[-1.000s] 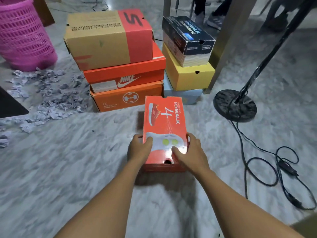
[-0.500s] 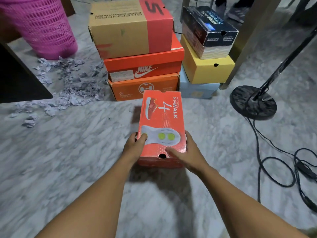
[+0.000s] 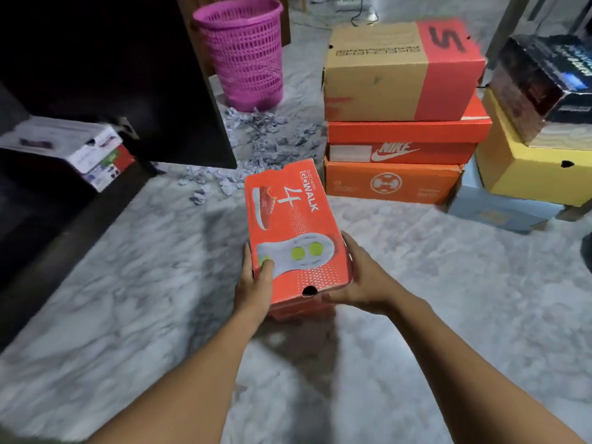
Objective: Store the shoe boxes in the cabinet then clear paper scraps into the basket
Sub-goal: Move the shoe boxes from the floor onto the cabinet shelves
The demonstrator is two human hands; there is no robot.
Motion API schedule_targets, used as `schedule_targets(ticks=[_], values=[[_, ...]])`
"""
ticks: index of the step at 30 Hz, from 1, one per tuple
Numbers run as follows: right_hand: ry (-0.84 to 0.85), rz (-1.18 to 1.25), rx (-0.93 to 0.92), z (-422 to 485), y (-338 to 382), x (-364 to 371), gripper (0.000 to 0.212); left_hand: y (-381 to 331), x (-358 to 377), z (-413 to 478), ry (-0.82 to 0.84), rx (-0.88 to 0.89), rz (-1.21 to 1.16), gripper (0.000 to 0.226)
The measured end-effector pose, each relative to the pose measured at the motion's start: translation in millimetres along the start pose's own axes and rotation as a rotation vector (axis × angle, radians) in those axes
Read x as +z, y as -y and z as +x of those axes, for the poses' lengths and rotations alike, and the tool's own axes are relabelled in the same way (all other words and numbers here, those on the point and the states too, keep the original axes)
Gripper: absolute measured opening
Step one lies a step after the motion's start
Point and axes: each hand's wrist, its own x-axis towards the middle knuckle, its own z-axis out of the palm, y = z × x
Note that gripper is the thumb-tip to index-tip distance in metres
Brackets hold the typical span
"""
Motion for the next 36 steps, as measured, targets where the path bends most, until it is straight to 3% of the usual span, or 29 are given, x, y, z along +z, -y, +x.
schedule_targets(ticks=[5,12,16,20,25,29,33,36], values=[[0.122,-0.008,-0.042,50,27,20,0.093,-3,-42,10,-0.202,-0.057,-0.094,0.07],[0.121,0.027,-0.142,119,74,62,0.077,-39,-95,23,-0.491,-0.017,-0.257,0.063],[0.135,0.05,-0.16,162,111,82,0.073,-72,-141,51,-0.525,-0.004,-0.256,0.061],[0.138,-0.045,-0.184,215,168,101,0.076,-109,-193,85,-0.621,-0.028,-0.313,0.079],[0.206,-0.226,-0.149,281,250,127,0.08,-154,-261,125,-0.693,-0.03,-0.396,0.055],[0.254,-0.315,-0.109,323,299,149,0.075,-170,-305,160,-0.737,-0.022,-0.491,0.051],[0.281,-0.432,-0.078,369,305,163,0.083,-161,-322,215,-0.698,-0.105,-0.54,0.068],[0.28,-0.384,-0.049,405,287,172,0.082,-153,-328,245,-0.656,-0.159,-0.465,0.066]])
